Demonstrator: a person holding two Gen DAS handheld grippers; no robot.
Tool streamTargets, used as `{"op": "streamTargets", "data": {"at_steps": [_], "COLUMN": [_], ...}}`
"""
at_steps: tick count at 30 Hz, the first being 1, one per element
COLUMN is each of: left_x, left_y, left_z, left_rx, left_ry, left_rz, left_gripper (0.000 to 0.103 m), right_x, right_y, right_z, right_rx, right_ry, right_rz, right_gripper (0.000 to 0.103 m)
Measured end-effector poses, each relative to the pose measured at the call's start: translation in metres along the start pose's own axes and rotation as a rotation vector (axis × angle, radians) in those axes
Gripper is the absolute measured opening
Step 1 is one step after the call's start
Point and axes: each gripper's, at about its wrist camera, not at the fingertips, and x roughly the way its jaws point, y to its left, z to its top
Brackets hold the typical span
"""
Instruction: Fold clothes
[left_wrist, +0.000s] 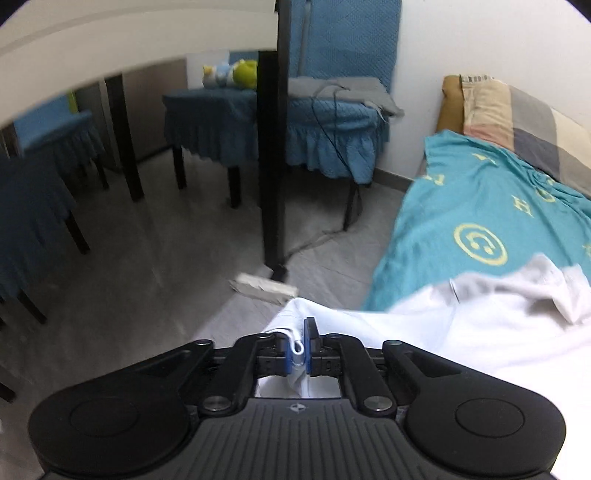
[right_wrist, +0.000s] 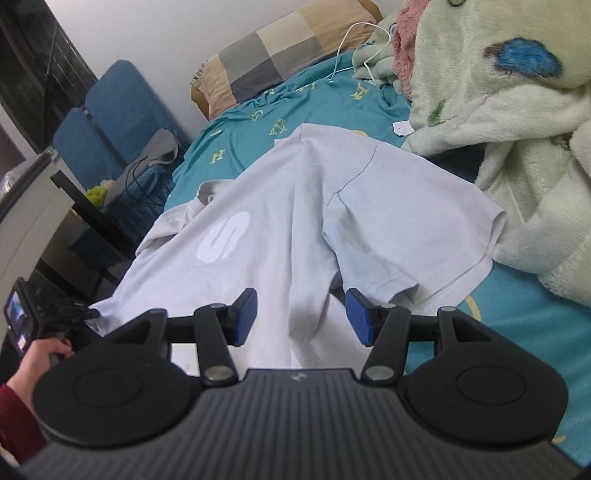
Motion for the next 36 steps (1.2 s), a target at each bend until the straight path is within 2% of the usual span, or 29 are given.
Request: {"op": "streamTargets", "data": {"at_steps": [4, 7, 8, 12, 14, 18, 21, 23, 24, 25, 26, 28, 29, 36], "left_x": [-0.022, -0.059, -0.074, -0.134, -0.164, -0.202, -0.208, -0.21, -0.21, -0.21, -0.211, -0.212, -0.213, -0.217], "left_y": [0.017, 0.031, 0.036, 0.041, 0.036, 0.018, 0.0, -0.007, -0.009, -0.01, -0.008, -0.003, 0.002, 0.047], "left_z": [-0.016, -0.032, -0.038, -0.076, -0.099, -0.137, -0.156, -0.165, -0.167, -0.169, -0.167, -0.162, -0.156, -0.118], "left_rx": [0.005, 0.041, 0.056, 0.121, 0.178, 0.291, 0.38, 0.425, 0.443, 0.46, 0.469, 0.484, 0.48, 0.435], "left_ry": [0.056, 0.132, 0.165, 0.411, 0.504, 0.64, 0.706, 0.737, 0.748, 0.757, 0.76, 0.767, 0.781, 0.876], "left_rz": [-0.103, -0.176, -0.196, -0.3, -0.322, -0.348, -0.337, -0.321, -0.31, -0.298, -0.281, -0.252, -0.251, -0.113], "left_gripper": [0.043, 0.049, 0.054, 0.064, 0.077, 0.081, 0.084, 0.081, 0.074, 0.062, 0.056, 0.024, 0.014, 0.01], "right_x": [0.002, -0.004, -0.007, -0.019, -0.025, -0.041, -0.053, -0.061, -0.064, -0.068, -0.07, -0.074, -0.075, -0.08], "right_y": [0.001, 0.003, 0.003, 0.0, -0.001, -0.006, -0.016, -0.027, -0.033, -0.039, -0.044, -0.051, -0.054, -0.055], "right_z": [0.002, 0.002, 0.002, 0.001, 0.001, 0.003, 0.008, 0.011, 0.012, 0.014, 0.015, 0.018, 0.019, 0.028], "right_rx": [0.003, 0.006, 0.004, 0.004, 0.011, 0.024, 0.051, 0.082, 0.098, 0.115, 0.127, 0.144, 0.149, 0.113], "right_ry": [0.0, -0.008, -0.013, -0.025, -0.03, -0.059, -0.093, -0.112, -0.121, -0.13, -0.14, -0.157, -0.161, -0.196], "right_rz": [0.003, 0.011, 0.011, 0.012, 0.015, 0.015, 0.005, -0.011, -0.015, -0.018, -0.021, -0.03, -0.035, -0.069], "right_gripper": [0.057, 0.057, 0.057, 0.057, 0.057, 0.057, 0.057, 0.057, 0.057, 0.057, 0.057, 0.057, 0.057, 0.057]}}
